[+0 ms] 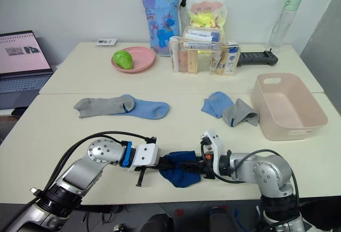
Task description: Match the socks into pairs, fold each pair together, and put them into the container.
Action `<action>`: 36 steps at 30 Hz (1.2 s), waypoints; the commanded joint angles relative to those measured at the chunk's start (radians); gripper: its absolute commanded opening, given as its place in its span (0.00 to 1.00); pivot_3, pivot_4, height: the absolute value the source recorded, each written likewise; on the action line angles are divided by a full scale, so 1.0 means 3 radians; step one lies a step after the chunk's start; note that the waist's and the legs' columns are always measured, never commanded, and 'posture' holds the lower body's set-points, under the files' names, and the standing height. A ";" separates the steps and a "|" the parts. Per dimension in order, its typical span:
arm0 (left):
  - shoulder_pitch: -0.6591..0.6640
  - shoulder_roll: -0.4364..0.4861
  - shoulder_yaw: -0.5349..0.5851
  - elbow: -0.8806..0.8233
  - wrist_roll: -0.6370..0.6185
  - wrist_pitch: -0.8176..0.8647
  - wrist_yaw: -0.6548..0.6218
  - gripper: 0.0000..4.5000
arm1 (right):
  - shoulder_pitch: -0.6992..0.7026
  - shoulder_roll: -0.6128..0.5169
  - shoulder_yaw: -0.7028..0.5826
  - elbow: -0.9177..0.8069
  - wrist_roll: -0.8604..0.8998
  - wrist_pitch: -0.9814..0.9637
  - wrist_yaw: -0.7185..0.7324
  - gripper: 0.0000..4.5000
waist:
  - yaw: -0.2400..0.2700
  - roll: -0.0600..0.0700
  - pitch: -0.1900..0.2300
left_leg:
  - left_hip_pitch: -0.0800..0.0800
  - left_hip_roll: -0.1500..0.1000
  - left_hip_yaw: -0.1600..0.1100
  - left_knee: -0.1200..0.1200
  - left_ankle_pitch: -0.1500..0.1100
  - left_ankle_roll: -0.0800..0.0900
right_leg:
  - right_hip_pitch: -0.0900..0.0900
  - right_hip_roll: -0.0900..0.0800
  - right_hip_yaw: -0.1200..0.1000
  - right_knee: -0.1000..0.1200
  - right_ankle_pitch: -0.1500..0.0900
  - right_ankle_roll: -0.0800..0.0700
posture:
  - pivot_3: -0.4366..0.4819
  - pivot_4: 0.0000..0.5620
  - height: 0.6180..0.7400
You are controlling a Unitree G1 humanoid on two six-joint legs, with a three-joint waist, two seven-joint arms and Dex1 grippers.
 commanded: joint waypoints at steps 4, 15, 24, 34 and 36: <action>-0.0012 -0.0175 0.0225 -0.0081 -0.0474 0.0449 0.0018 0.00 | 0.0111 -0.0125 -0.0051 -0.0477 0.0072 -0.0112 -0.0022 0.00 | 0.0004 0.0002 0.0002 | -0.0003 -0.0001 -0.0001 0.0001 0.0000 0.0000 | -0.0001 -0.0001 0.0000 0.0000 0.0000 0.0000 | 0.48 0.27 0.69; -0.1366 -0.1200 0.0353 -0.0154 -0.0961 0.1639 0.0691 0.26 | -0.0212 -0.1604 -0.1414 -0.0976 -0.0113 -0.0879 0.0147 0.00 | 0.0063 -0.0003 0.0015 | -0.0022 -0.0021 -0.0009 0.0007 0.0001 0.0000 | 0.0003 -0.0004 -0.0012 -0.0021 0.0001 0.0002 | 0.48 0.27 0.69; -0.1778 -0.1519 0.0298 0.0032 -0.0965 0.1659 0.0679 0.88 | 0.0344 -0.3285 -0.0680 0.0299 -0.2597 -0.3410 0.0277 0.00 | 0.0047 0.0004 0.0025 | -0.0014 -0.0004 0.0024 0.0001 0.0000 0.0002 | 0.0000 -0.0004 0.0001 -0.0023 0.0001 0.0002 | 0.48 0.27 0.69; -0.1832 -0.1676 0.0216 0.0106 -0.0901 0.1605 0.0675 1.00 | -0.0207 -0.3196 0.0209 0.1606 -0.3717 -0.4599 0.0389 0.00 | 0.0047 0.0005 0.0027 | -0.0012 -0.0002 0.0038 0.0004 0.0007 -0.0011 | -0.0004 -0.0004 0.0008 -0.0021 0.0002 0.0005 | 0.48 0.27 0.69; -0.1831 -0.1703 0.0207 0.0102 -0.0898 0.1601 0.0668 1.00 | -0.0379 -0.3116 0.0329 0.1740 -0.3795 -0.4532 0.0580 0.00 | 0.0045 0.0004 0.0027 | -0.0013 -0.0003 0.0038 0.0005 0.0007 -0.0011 | -0.0004 -0.0005 0.0008 -0.0023 0.0002 0.0005 | 0.48 0.27 0.69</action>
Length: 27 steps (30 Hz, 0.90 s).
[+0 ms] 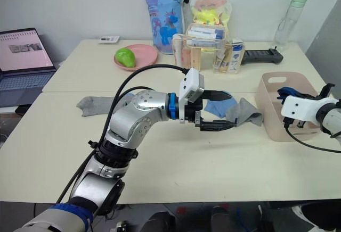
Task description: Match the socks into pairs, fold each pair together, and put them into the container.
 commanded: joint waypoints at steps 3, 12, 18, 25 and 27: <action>-0.0099 -0.0099 -0.0037 -0.0001 0.0028 -0.0094 0.0032 1.00 | -0.0423 0.0116 0.0208 0.0333 -0.0216 0.0003 0.0459 0.00 | 0.0005 0.0000 0.0000 | 0.0000 -0.0001 0.0000 0.0002 0.0000 0.0000 | 0.0000 -0.0001 0.0000 0.0000 0.0000 0.0000 | 0.48 0.27 0.69; -0.0141 -0.0149 -0.0064 0.0099 0.0070 -0.0114 0.0034 1.00 | -0.0609 0.0000 0.0001 0.0128 0.0202 0.0462 0.1488 0.46 | 0.0008 0.0001 0.0000 | -0.0002 -0.0001 0.0000 0.0001 0.0000 0.0000 | 0.0000 -0.0003 -0.0002 -0.0001 0.0000 0.0000 | 0.48 0.27 0.69; -0.0158 -0.0158 -0.0061 0.0094 0.0052 -0.0066 0.0032 1.00 | -0.0624 -0.0250 -0.0393 -0.0359 0.0653 0.1047 0.2054 0.92 | 0.0012 0.0003 0.0001 | -0.0002 -0.0001 -0.0001 0.0002 0.0000 0.0000 | 0.0000 -0.0004 -0.0002 0.0000 0.0000 0.0000 | 0.48 0.27 0.69; -0.0163 -0.0172 -0.0085 0.0129 0.0071 -0.0078 0.0016 1.00 | -0.0796 -0.0221 -0.0517 -0.0284 0.0525 0.1136 0.1651 1.00 | 0.0009 0.0004 0.0003 | 0.0000 -0.0001 -0.0001 0.0002 0.0000 0.0001 | 0.0002 -0.0006 -0.0001 -0.0001 0.0000 0.0000 | 0.48 0.27 0.69; -0.0139 -0.0160 -0.0111 0.0116 0.0079 -0.0075 -0.0003 1.00 | -0.0665 -0.0130 -0.0403 -0.0252 0.0377 0.1022 0.1485 1.00 | 0.0009 0.0004 0.0003 | 0.0000 -0.0001 -0.0002 0.0002 0.0000 0.0000 | 0.0001 -0.0006 0.0001 0.0001 0.0000 0.0000 | 0.48 0.27 0.69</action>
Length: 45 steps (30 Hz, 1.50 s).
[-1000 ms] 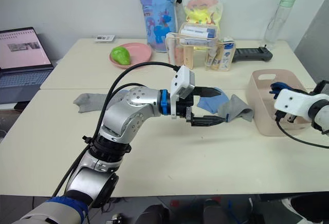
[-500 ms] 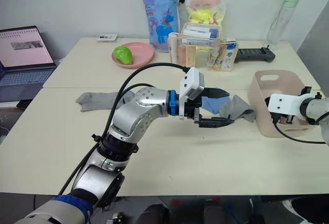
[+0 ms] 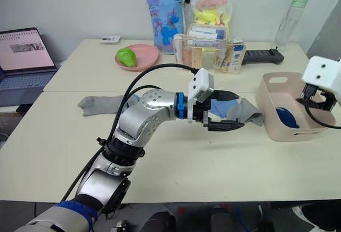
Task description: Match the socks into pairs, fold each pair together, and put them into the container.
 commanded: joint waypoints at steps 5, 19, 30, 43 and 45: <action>0.0047 0.0108 -0.0019 -0.0131 0.0011 -0.0010 -0.0061 1.00 | 0.0147 0.0223 0.0062 0.0088 -0.0338 -0.0264 -0.0540 1.00 | 0.0001 0.0007 0.0000 | -0.0003 0.0000 0.0005 0.0000 0.0000 0.0000 | -0.0005 0.0000 0.0001 0.0003 0.0000 0.0000 | 0.48 0.27 0.69; 0.2165 0.1555 0.1307 -0.0566 0.0045 -0.0808 0.0079 1.00 | 0.1119 0.1978 -0.0302 -0.2061 0.1133 0.0659 -0.1143 1.00 | 0.0016 0.0003 -0.0001 | -0.0001 0.0004 -0.0012 0.0000 0.0000 -0.0001 | -0.0006 -0.0002 0.0003 0.0014 -0.0001 -0.0001 | 0.48 0.27 0.69; 0.3225 0.1627 0.2000 -0.0290 0.0009 -0.1207 0.0345 1.00 | 0.1848 0.2233 0.0313 -0.2481 0.1362 0.1052 -0.1288 1.00 | 0.0084 -0.0003 -0.0006 | 0.0000 -0.0001 -0.0019 -0.0002 -0.0007 0.0011 | 0.0000 -0.0010 -0.0009 0.0003 0.0000 -0.0001 | 0.48 0.27 0.69; 0.1967 0.0918 0.1066 0.0056 0.0552 -0.1248 0.0954 1.00 | 0.1605 0.2166 0.0366 -0.2477 0.1506 0.1227 -0.1373 1.00 | 0.0096 -0.0012 -0.0010 | 0.0001 -0.0004 -0.0022 0.0000 -0.0007 0.0011 | 0.0003 -0.0004 -0.0017 0.0005 0.0000 0.0000 | 0.48 0.27 0.69; 0.1700 0.0750 0.0924 0.0384 0.0747 -0.1360 0.1143 1.00 | 0.1603 0.2180 0.0386 -0.2477 0.1506 0.1236 -0.1400 1.00 | 0.0089 -0.0016 -0.0013 | 0.0001 -0.0005 -0.0016 0.0001 -0.0007 0.0011 | 0.0002 -0.0003 -0.0017 0.0005 0.0000 0.0000 | 0.48 0.27 0.69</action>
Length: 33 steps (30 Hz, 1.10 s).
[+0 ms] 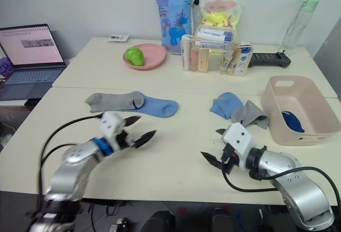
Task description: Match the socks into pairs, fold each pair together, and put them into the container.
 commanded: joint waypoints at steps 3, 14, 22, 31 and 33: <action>-0.0562 -0.0322 -0.0280 0.0754 0.0385 -0.0320 0.0346 1.00 | -0.0010 0.0009 0.0031 -0.0101 0.0020 0.0001 -0.0077 1.00 | -0.0023 -0.0002 0.0000 | 0.0000 0.0001 0.0005 0.0000 0.0000 -0.0001 | -0.0003 0.0001 0.0002 0.0001 0.0000 0.0000 | 0.48 0.27 0.69; -0.1191 -0.0640 -0.0486 0.1849 0.0891 -0.0347 0.0997 0.35 | 0.0113 -0.0009 -0.0055 -0.0218 0.0062 0.0056 -0.0180 1.00 | -0.0058 -0.0004 0.0001 | 0.0003 0.0002 0.0003 0.0002 0.0001 -0.0001 | -0.0004 0.0003 0.0002 0.0010 0.0000 0.0000 | 0.48 0.27 0.69; -0.1147 -0.0686 -0.0201 0.1560 0.0630 -0.0073 0.1066 0.00 | 0.0133 -0.0009 -0.0094 -0.0203 0.0051 0.0022 -0.0217 1.00 | -0.0094 -0.0005 0.0000 | 0.0006 0.0004 0.0003 0.0002 0.0003 -0.0004 | -0.0004 0.0003 0.0003 0.0016 0.0000 0.0000 | 0.48 0.27 0.69; -0.0943 -0.0460 -0.0131 -0.0080 0.0236 0.0744 0.0777 0.00 | 0.0072 -0.0011 -0.0122 -0.0144 0.0055 -0.0016 -0.0205 1.00 | -0.0087 -0.0006 0.0001 | 0.0001 0.0004 0.0001 0.0002 0.0007 -0.0012 | -0.0006 0.0002 0.0007 0.0014 0.0000 0.0000 | 0.48 0.27 0.69; -0.0969 -0.0431 -0.0099 -0.0277 0.0167 0.0942 0.0772 0.00 | 0.0065 -0.0010 -0.0122 -0.0128 0.0053 -0.0025 -0.0203 1.00 | -0.0084 -0.0006 0.0001 | 0.0001 0.0004 0.0000 0.0002 0.0007 -0.0012 | -0.0006 0.0002 0.0007 0.0012 0.0000 0.0000 | 0.48 0.27 0.69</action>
